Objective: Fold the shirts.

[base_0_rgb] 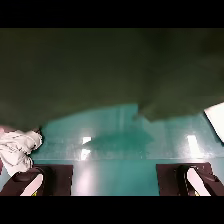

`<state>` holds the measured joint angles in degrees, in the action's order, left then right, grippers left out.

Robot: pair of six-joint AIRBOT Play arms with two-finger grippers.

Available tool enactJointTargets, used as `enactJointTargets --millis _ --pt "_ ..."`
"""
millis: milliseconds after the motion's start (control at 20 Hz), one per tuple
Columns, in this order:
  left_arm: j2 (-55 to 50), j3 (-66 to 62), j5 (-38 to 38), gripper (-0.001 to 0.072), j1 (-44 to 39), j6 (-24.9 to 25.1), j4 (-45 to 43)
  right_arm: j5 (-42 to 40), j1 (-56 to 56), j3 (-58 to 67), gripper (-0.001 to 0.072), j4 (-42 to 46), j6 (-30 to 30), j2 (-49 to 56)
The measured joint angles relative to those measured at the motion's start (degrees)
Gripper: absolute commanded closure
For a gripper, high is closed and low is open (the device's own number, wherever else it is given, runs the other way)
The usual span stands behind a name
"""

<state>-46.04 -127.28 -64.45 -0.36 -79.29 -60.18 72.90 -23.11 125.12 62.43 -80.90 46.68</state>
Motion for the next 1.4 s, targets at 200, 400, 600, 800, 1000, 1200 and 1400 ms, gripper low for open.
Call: enactJointTargets --millis 200,400,600,800,1000,1200,1400 --pt "0.3 11.8 -3.1 0.0682 0.0 -1.7 -2.9 10.6 0.0 -0.2 0.0694 1.6 -1.6 6.0" --pt "-4.4 29.3 -7.2 0.0681 0.0 -2.5 -3.9 18.8 2.3 -10.9 0.0694 2.6 -2.4 14.3" --pt "-13.6 43.7 -6.7 0.0681 0.0 -0.7 -4.4 20.8 7.7 -20.4 0.0694 6.6 -3.1 24.4" --pt "-24.2 49.0 0.2 0.0681 0.0 3.4 -4.1 14.3 12.0 -25.6 0.0693 9.7 -3.9 34.3" --pt "-31.1 50.4 15.0 0.0681 0.0 5.6 -2.0 0.8 14.5 -27.4 0.0693 10.6 -4.0 41.3" --pt "-35.1 50.8 27.3 0.0681 0.0 7.1 -0.7 -10.3 15.9 -27.9 0.0694 10.8 -4.1 45.1" --pt "-37.0 50.9 31.5 0.0682 0.0 9.8 -0.4 -15.8 16.5 -28.1 0.0694 11.8 -4.1 46.3"
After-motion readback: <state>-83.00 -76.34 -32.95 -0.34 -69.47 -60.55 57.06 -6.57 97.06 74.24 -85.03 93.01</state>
